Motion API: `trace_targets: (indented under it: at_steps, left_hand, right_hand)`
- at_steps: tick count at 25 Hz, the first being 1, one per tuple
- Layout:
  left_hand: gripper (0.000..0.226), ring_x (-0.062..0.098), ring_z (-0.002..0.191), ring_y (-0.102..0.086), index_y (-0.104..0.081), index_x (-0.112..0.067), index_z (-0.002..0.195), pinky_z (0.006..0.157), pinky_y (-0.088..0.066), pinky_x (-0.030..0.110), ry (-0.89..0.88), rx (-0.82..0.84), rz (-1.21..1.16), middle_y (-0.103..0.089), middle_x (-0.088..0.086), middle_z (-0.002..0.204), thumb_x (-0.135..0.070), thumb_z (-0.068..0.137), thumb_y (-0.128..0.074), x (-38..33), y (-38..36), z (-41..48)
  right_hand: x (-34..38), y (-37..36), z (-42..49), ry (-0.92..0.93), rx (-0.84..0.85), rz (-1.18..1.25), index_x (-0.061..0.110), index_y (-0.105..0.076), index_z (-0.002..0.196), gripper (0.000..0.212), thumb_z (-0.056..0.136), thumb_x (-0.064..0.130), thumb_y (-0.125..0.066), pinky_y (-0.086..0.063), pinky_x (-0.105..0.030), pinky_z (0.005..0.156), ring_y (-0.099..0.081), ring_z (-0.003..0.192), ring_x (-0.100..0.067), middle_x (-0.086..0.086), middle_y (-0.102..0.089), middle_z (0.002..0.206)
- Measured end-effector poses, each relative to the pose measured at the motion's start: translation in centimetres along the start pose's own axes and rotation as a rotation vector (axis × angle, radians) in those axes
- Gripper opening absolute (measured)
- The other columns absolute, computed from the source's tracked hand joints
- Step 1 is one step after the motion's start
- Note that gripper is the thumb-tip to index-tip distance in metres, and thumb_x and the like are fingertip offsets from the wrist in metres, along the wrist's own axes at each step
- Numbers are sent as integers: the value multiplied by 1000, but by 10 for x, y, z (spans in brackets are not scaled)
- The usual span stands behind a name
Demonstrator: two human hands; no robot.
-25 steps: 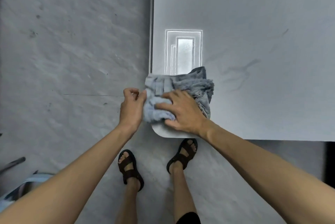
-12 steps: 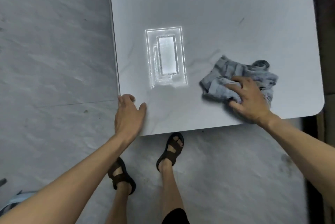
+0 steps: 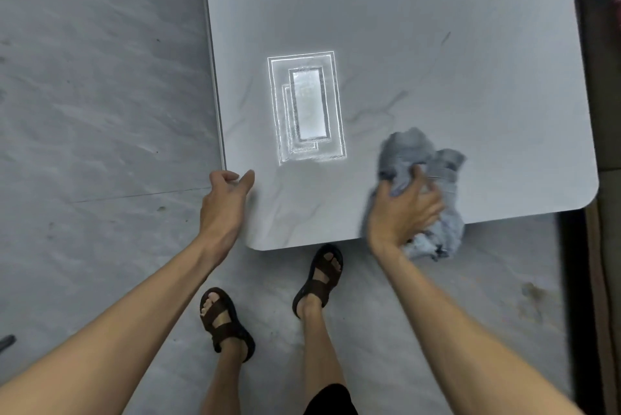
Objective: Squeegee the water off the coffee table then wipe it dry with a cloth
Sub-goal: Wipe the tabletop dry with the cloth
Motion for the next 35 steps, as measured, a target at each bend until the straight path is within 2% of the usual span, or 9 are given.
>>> trace_targets:
  at_steps: [6,11,14,20,22,27,30,33,35]
  left_hand:
    - [32,25,88,-58,-41,-17,106,76,-48,39,-27,-112,-33,-60,4,94,-46,93,-44,-4,6,3]
    - [30,29,84,-55,-34,-19,106,70,-39,36,-189,-147,149,-57,6,92,-45,96,-43,-20,-5,-8]
    - [31,24,90,-51,-34,-22,105,76,-37,35,-186,-86,238,-53,2,106,-50,94,-44,-25,-19,-8]
    - [37,24,98,-51,-40,-22,106,83,-37,37,-96,-19,218,-54,-1,114,-56,90,-44,-28,-18,5]
    - [39,24,99,-51,-41,-22,107,82,-37,37,-72,-4,187,-54,0,116,-58,91,-42,-30,-20,5]
    - [59,33,114,-55,-41,-16,128,92,-43,43,50,-65,44,-59,9,123,-62,90,-41,-24,-10,1]
    - [38,33,97,-58,-40,-18,99,70,-41,39,-102,-68,167,-62,7,101,-55,91,-45,-29,-19,-16]
    - [26,35,108,-52,-32,-29,82,83,-47,44,-319,1,376,-53,14,113,-41,90,-52,-52,-56,-27]
    - [23,38,124,-43,-36,-25,82,100,-44,51,-405,88,522,-43,21,130,-33,89,-57,-63,-88,-27]
  right_hand:
    - [98,-62,-152,1012,472,-102,31,-52,123,59,69,50,-68,-43,-45,90,-46,110,-30,-12,-52,123]
    - [91,-52,-99,1785,704,-160,34,-51,123,46,81,50,-61,-39,-43,89,-46,107,-27,-10,-52,124]
    - [73,-35,24,1514,575,-213,31,-52,129,54,78,48,-59,-41,-46,97,-49,115,-33,-13,-52,133]
    - [87,-30,105,116,26,-16,28,-58,123,51,74,37,-55,-33,-41,95,-47,113,-33,-13,-53,124]
    - [130,-45,50,198,64,-8,32,-58,122,48,75,39,-52,-34,-42,89,-50,106,-34,-11,-58,117]
    - [167,-79,-109,1276,591,-38,27,-58,122,51,74,41,-67,-43,-47,91,-49,108,-34,-14,-56,119]
    - [127,-65,-70,1585,699,-126,31,-53,127,64,70,48,-74,-40,-42,91,-47,109,-29,-12,-53,124]
    - [57,-32,23,1629,660,-228,33,-48,129,59,75,51,-66,-43,-40,88,-52,106,-32,-13,-53,128]
    - [7,-3,96,1309,528,-224,33,-47,128,60,72,46,-63,-44,-43,88,-54,106,-38,-16,-54,126]
Point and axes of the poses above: each hand's wrist, its own z-axis towards the middle knuckle, its own y-axis out of the back of the hand, x = y × z, the point moved 7 cm from there along z, towards the middle knuckle
